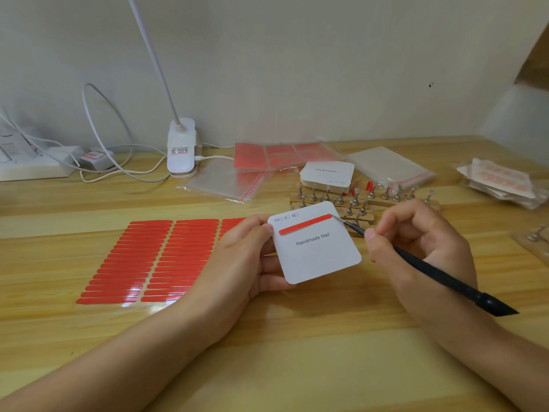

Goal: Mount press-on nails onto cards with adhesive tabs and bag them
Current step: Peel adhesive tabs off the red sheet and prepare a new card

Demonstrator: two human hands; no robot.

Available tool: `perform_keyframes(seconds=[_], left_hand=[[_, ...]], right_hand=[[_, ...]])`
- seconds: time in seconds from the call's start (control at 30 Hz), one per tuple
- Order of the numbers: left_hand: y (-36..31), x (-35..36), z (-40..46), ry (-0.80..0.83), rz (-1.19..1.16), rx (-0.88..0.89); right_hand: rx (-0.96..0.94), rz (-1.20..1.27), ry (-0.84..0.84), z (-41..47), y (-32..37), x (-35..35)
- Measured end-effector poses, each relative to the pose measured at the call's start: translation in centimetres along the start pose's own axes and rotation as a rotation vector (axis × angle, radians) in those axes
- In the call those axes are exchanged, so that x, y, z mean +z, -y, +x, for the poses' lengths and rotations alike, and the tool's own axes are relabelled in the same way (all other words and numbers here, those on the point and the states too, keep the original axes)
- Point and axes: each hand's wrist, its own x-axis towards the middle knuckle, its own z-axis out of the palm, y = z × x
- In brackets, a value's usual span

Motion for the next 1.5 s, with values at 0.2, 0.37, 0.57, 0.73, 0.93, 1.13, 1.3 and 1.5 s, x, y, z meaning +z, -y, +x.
perform_keyframes(seconds=[0.2, 0.37, 0.57, 0.73, 0.93, 1.13, 1.3, 1.5], left_hand=[[0.0, 0.0, 0.0, -0.017, -0.037, 0.001], [-0.1, 0.0, 0.0, -0.023, -0.057, 0.005], [-0.1, 0.0, 0.0, -0.03, -0.049, 0.007], [0.0, 0.0, -0.1, -0.033, -0.013, 0.006], [0.3, 0.1, -0.5, 0.019, 0.13, 0.054], [0.4, 0.6, -1.1, 0.087, 0.28, 0.108], [0.0, 0.9, -1.3, 0.111, 0.271, 0.116], [0.2, 1.6, -1.2, -0.023, 0.447, 0.178]], right_hand=[[-0.184, -0.193, 0.069, 0.3, -0.1, -0.3], [-0.297, -0.365, 0.108, 0.7, -0.3, -0.8], [-0.242, -0.335, 0.063, 0.7, -0.4, -0.7], [-0.068, -0.073, -0.054, 1.1, -0.6, -0.7], [-0.015, 0.014, -0.013, 1.0, -0.5, 0.1], [-0.002, -0.004, 0.074, 1.1, -0.5, 0.6], [-0.019, 0.003, 0.118, 1.1, -0.8, 0.4], [-0.066, -0.024, 0.173, 0.8, -0.6, 0.6]])
